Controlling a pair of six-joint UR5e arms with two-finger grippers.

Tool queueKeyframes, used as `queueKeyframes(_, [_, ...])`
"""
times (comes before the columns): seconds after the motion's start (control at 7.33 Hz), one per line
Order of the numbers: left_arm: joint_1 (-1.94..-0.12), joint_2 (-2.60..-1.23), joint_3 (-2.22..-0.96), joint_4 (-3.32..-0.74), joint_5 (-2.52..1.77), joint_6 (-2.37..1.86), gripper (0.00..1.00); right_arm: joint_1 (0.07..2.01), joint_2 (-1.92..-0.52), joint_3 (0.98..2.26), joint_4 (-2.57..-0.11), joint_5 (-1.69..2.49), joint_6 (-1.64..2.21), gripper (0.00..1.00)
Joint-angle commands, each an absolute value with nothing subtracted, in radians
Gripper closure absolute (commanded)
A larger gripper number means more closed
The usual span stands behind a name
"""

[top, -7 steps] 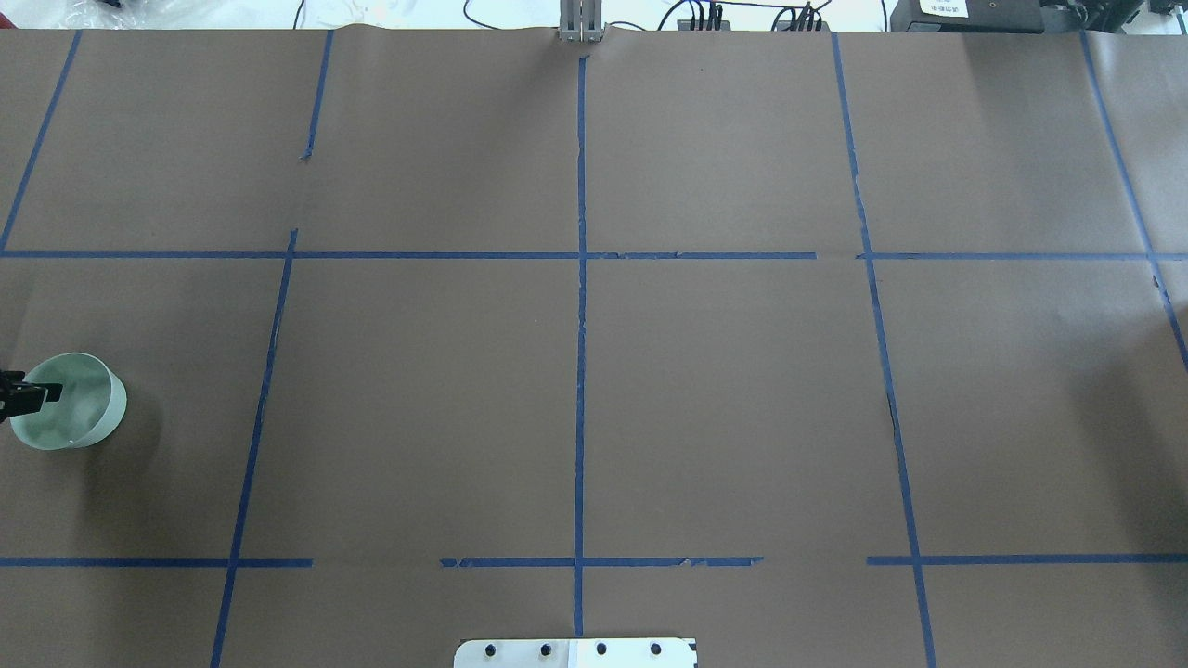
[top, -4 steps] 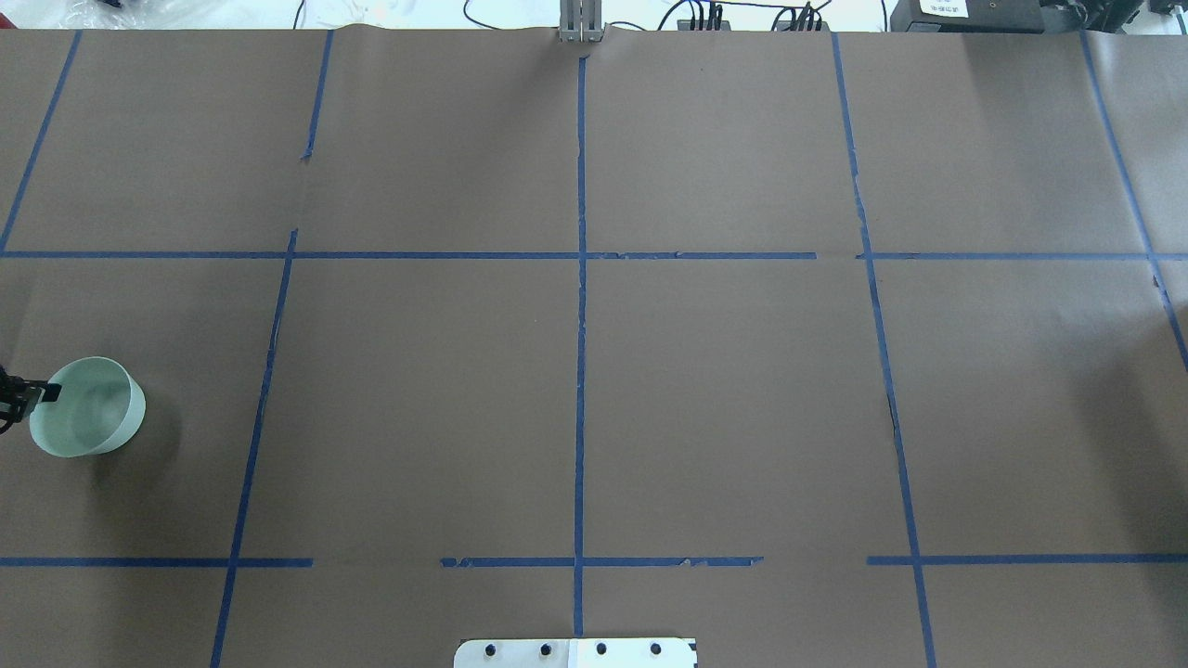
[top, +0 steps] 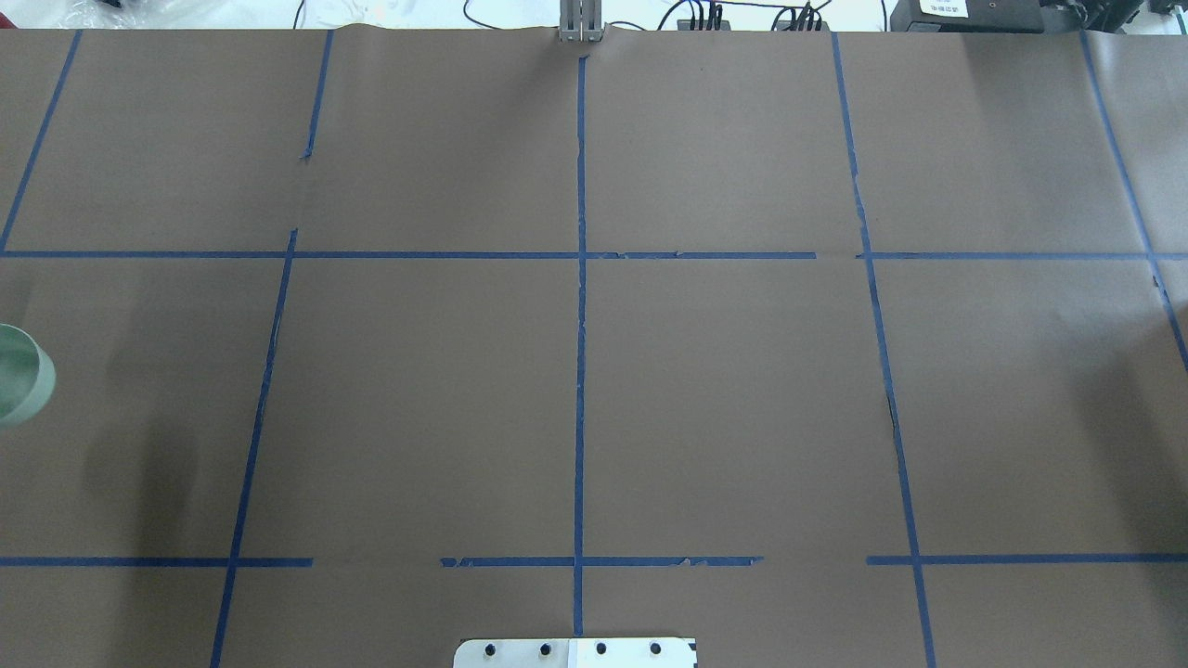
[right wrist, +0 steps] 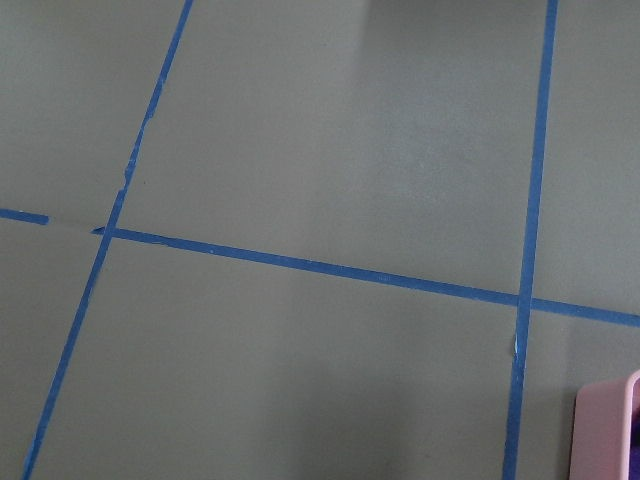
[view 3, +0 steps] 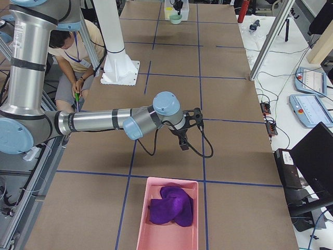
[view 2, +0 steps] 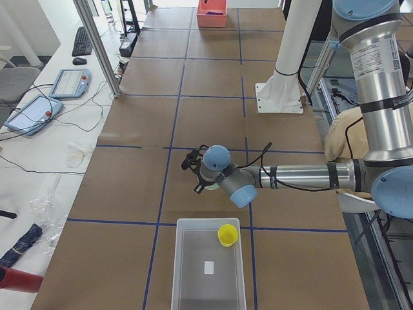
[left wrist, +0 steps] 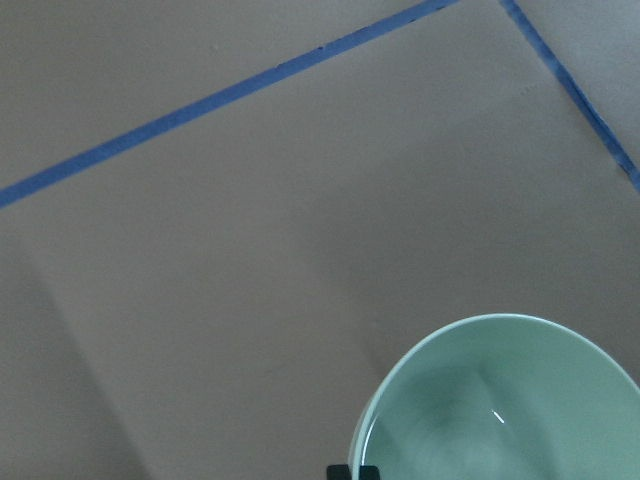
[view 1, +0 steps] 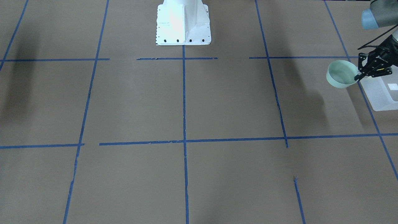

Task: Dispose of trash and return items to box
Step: 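Lift the green bowl with the left gripper and carry it into the clear bin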

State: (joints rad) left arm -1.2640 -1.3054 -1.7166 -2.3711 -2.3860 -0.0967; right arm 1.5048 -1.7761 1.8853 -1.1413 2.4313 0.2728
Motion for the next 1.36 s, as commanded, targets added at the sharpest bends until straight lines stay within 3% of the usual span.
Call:
queueKeyframes(0.0, [-1.516,-1.347,-1.723,-2.054,-2.414,0.315,1.0,1.505,-1.776,1.885,-1.141,2.431,0.272,0.0])
queueKeyframes(0.14, [-1.643,-1.418,-1.666,-1.879,-2.405,0.559,1.0,1.505,-1.776,1.884,-1.141,2.431,0.27,0.0])
queueKeyframes(0.41, [-1.75,-1.52,-1.46,-1.867,-2.381,0.73,1.0,1.505,-1.776,1.884,-1.141,2.431,0.268,0.0])
queueKeyframes(0.82, [-1.717,-1.458,-1.33,-2.357,-2.259,0.339,1.0,1.505,-1.773,1.884,-1.141,2.431,0.268,0.0])
queueKeyframes(0.95, [-1.616,-1.416,-1.33,-2.45,-2.237,0.246,1.0,1.505,-1.773,1.884,-1.141,2.431,0.268,0.0])
queueKeyframes(1.23, [-1.606,-1.372,-1.335,-2.515,-2.249,0.252,1.0,1.505,-1.775,1.885,-1.14,2.431,0.267,0.0])
